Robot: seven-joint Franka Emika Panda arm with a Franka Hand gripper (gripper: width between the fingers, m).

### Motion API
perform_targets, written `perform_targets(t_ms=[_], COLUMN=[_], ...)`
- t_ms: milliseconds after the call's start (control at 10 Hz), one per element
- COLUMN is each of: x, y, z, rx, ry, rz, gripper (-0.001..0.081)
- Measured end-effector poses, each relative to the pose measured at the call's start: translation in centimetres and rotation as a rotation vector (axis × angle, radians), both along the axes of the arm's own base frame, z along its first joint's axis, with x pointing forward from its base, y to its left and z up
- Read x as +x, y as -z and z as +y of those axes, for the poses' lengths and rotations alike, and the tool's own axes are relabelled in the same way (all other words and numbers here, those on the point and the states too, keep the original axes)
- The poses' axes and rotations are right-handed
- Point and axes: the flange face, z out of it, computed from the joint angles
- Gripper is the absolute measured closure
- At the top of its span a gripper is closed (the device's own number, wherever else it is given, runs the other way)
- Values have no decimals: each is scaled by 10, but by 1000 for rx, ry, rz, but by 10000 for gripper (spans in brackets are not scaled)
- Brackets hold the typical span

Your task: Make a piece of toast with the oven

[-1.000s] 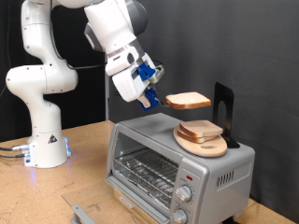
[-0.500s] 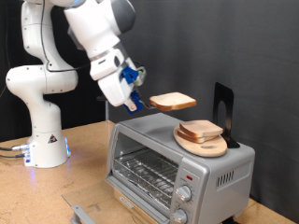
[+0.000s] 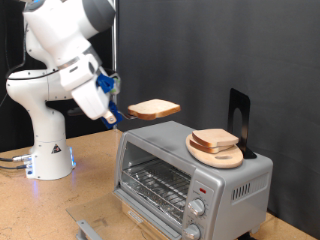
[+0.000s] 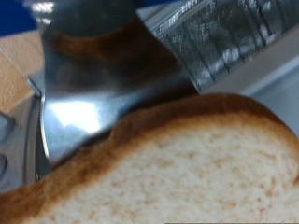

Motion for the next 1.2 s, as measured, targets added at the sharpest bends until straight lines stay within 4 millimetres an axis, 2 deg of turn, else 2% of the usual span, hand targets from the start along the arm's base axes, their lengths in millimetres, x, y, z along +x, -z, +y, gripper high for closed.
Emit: perform_targets(t_ms=[200, 400, 600, 900, 1200], x=[-2, -1, -5, -13, -6], y=[1, 4, 10, 40, 79], z=[-32, -37, -39, -64, -82], rx=[-2, -2, -2, -17, -88], ry=[10, 17, -51, -83, -65], rz=[16, 23, 1, -33, -16], gripper=[438, 438, 438, 438, 438])
